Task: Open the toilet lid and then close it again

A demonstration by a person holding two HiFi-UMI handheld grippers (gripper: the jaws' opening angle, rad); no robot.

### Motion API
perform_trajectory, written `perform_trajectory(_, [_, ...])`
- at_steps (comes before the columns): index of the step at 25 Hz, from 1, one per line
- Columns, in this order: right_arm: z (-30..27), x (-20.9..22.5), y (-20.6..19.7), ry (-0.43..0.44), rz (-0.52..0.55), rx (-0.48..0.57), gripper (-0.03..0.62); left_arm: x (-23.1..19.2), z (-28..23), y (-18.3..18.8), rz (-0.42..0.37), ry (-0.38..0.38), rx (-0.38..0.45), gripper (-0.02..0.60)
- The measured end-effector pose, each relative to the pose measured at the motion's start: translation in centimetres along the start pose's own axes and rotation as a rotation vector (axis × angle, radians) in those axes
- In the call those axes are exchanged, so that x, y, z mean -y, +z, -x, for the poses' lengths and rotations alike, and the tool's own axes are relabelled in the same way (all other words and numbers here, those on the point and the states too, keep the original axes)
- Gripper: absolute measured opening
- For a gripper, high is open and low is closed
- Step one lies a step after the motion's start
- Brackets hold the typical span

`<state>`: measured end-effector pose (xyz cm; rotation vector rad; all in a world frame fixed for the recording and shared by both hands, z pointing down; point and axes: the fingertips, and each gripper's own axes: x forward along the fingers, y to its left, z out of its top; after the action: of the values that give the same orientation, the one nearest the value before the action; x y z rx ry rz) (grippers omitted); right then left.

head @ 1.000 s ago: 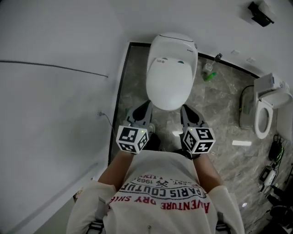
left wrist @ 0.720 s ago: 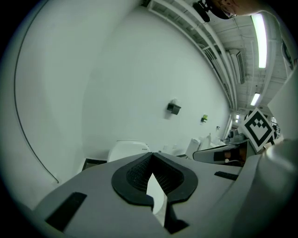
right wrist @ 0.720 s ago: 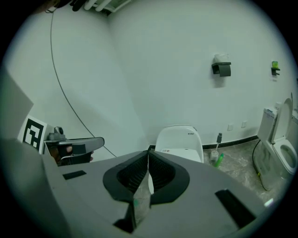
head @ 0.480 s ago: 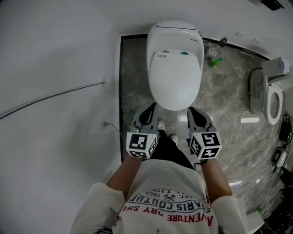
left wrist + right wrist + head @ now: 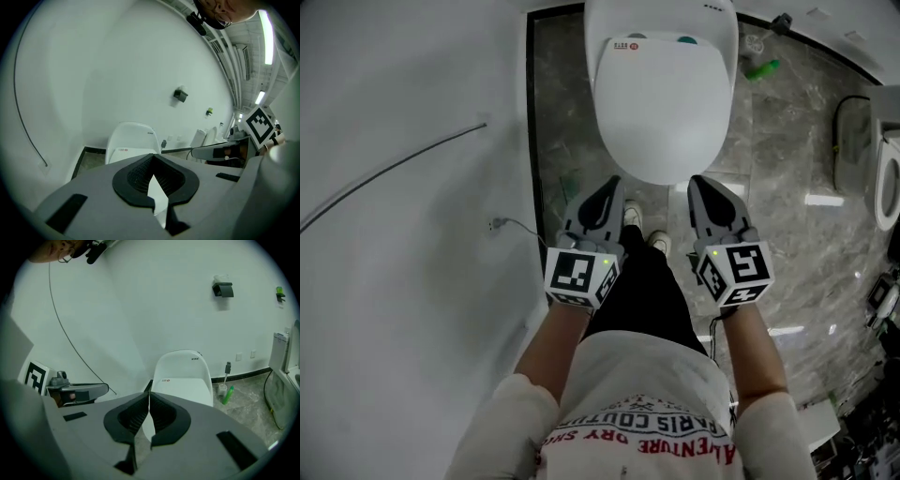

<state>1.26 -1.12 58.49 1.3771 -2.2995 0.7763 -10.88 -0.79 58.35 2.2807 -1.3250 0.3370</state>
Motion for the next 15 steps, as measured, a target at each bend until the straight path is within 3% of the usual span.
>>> perform_trajectory(5, [-2.9, 1.3, -5.3, 0.001, 0.099, -0.028, 0.017, -0.9, -1.9, -6.6, -0.003, -0.007, -0.042, 0.008])
perform_trajectory(15, [-7.6, 2.9, -17.4, 0.025, 0.400, -0.135, 0.017, -1.0, -6.7, -18.9, -0.214, -0.072, -0.135, 0.008])
